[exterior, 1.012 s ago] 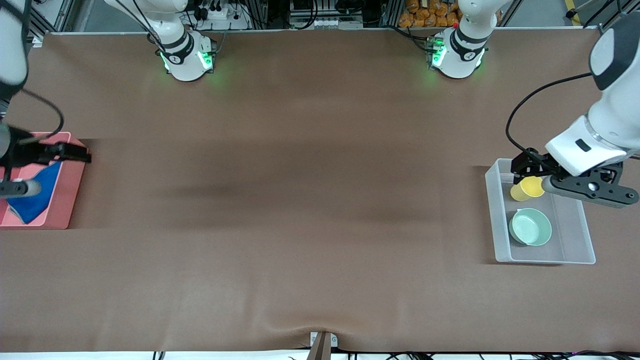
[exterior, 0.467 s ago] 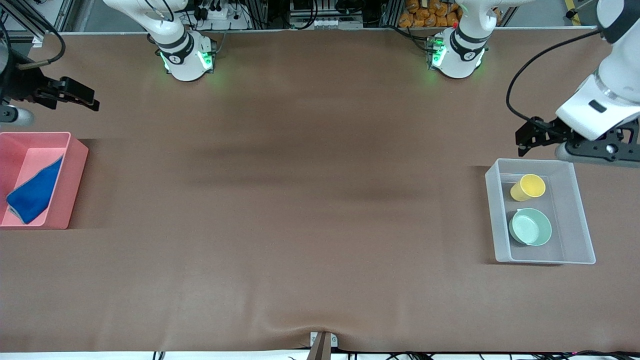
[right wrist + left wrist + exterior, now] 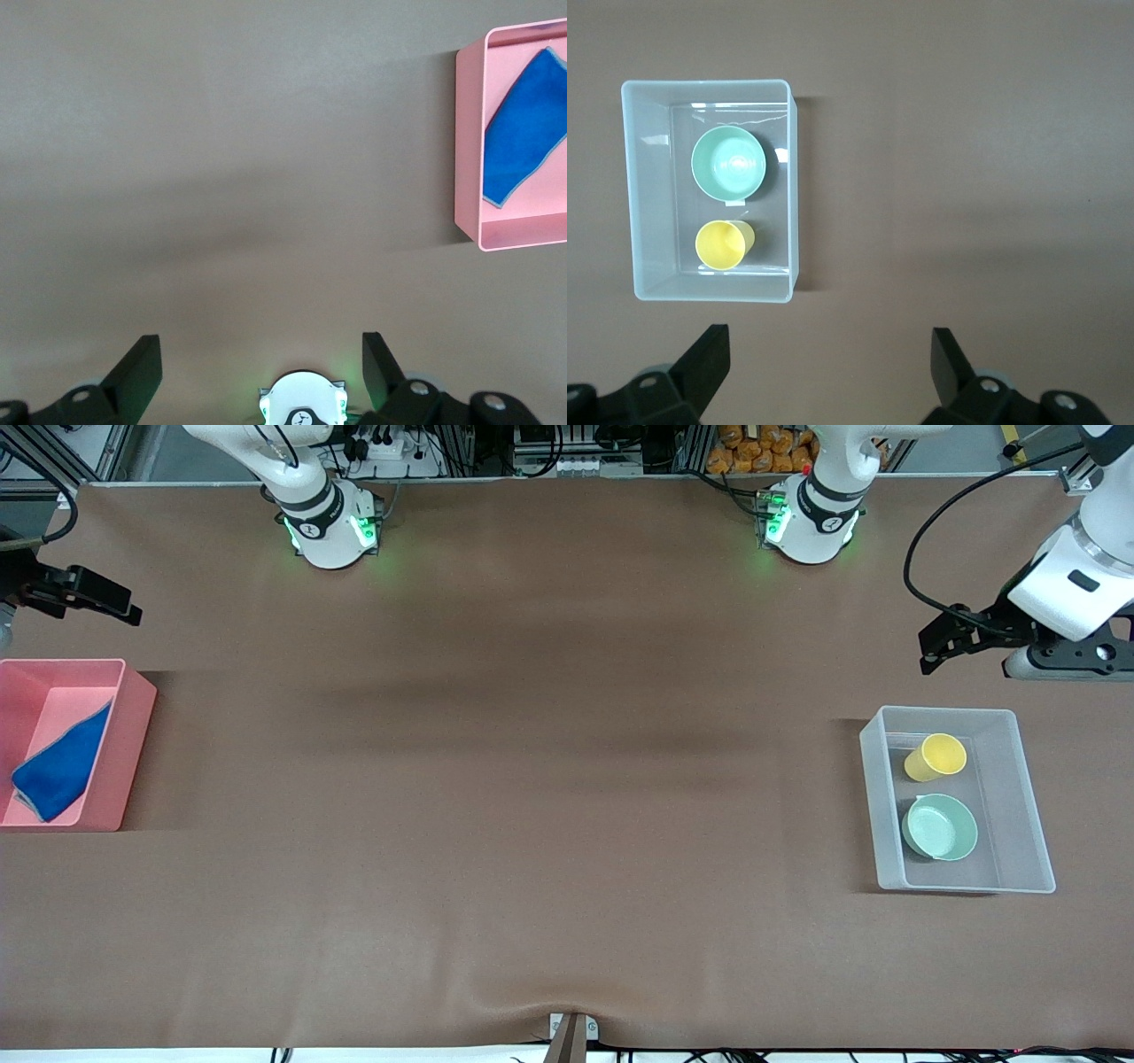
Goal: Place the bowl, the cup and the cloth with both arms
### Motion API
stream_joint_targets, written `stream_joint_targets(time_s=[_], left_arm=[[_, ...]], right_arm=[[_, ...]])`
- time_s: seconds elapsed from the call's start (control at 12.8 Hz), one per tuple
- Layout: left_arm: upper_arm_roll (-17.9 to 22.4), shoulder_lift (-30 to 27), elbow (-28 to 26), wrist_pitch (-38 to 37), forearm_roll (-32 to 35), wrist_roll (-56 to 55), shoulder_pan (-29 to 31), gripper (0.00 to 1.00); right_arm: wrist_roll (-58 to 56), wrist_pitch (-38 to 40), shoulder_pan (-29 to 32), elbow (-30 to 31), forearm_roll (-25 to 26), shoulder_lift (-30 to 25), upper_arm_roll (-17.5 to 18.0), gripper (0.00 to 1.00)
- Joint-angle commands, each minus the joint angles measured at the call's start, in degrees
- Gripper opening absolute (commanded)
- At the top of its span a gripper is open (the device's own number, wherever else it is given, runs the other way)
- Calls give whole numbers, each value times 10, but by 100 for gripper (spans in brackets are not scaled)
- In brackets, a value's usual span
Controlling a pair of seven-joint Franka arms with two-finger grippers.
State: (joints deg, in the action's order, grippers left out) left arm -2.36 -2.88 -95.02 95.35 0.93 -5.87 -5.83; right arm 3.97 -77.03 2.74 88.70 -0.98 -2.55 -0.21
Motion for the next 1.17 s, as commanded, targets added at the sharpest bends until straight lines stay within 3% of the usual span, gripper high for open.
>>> stream_joint_targets(time_s=[0.0, 1.09], left_arm=[[17, -20, -14, -13, -8, -6, -13, 100], [16, -16, 35, -74, 14, -10, -19, 100]], right_arm=[[-11, -2, 8, -2, 6, -11, 4, 100], [-10, -15, 3, -5, 5, 3, 7, 100]])
